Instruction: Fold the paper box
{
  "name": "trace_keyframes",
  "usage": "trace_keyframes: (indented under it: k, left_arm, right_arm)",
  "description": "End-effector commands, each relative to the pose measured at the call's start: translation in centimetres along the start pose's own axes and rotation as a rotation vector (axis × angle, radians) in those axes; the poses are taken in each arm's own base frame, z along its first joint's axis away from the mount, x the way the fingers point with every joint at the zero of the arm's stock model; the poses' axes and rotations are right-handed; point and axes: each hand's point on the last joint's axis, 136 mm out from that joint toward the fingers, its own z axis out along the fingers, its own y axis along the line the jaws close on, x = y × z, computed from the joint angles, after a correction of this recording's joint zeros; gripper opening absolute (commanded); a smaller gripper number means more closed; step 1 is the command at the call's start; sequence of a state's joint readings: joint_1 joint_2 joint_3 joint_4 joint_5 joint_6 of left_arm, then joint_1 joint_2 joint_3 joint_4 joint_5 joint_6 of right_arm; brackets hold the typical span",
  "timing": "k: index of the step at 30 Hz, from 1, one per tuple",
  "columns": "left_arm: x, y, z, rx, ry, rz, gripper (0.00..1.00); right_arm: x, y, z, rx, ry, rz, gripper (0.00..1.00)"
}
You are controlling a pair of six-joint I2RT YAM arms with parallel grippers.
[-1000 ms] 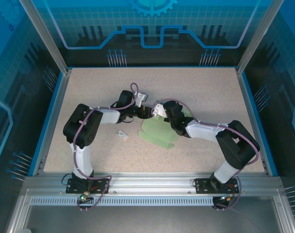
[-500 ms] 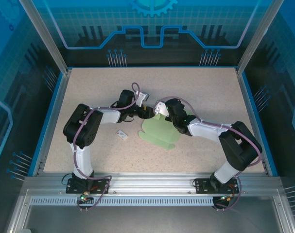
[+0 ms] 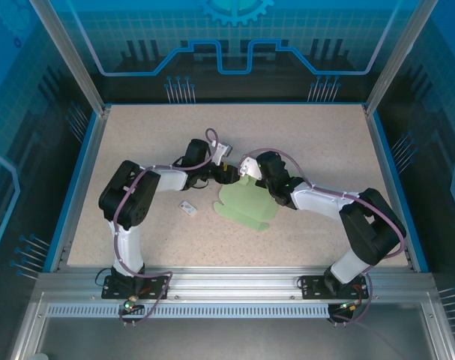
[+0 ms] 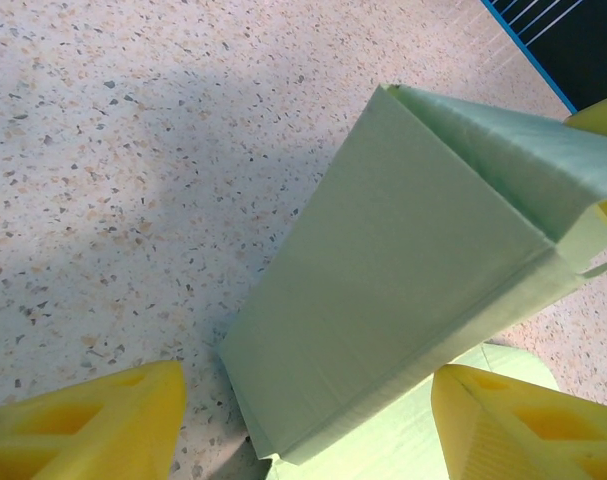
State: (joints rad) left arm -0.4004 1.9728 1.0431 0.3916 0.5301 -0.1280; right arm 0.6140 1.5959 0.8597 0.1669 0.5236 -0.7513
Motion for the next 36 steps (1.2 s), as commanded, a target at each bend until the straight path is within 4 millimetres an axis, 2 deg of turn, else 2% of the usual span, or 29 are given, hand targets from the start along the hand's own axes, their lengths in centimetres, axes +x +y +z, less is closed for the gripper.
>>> trace_keyframes:
  k: [1, 3, 5, 13, 28, 36]
  left_arm:
    - [-1.2, -0.1, 0.2, -0.016, -0.047, 0.055, 0.67]
    - [-0.9, -0.3, 0.3, -0.010, -0.046, 0.060, 0.67]
    - [-0.8, -0.4, 0.3, -0.009, -0.047, 0.068, 0.67]
    - [-0.3, -1.1, -0.2, 0.026, -0.073, 0.107, 0.70]
    - [0.4, -2.3, -1.2, 0.070, -0.121, 0.168, 0.69]
    - [0.5, -2.6, -1.2, 0.088, -0.137, 0.172, 0.75]
  right_arm:
    - [-0.7, 2.1, -0.1, -0.090, -0.022, -0.018, 0.04]
    - [-0.7, 2.3, -0.2, -0.098, -0.024, -0.016, 0.03]
    - [-1.8, 1.5, -0.3, -0.087, -0.049, 0.000, 0.04]
    - [-2.1, 2.1, -0.9, -0.141, -0.077, -0.001, 0.03]
    - [-2.1, 2.7, -1.1, -0.181, -0.082, -0.002, 0.03]
    - [-2.0, 2.9, -1.0, -0.185, -0.080, 0.000, 0.03]
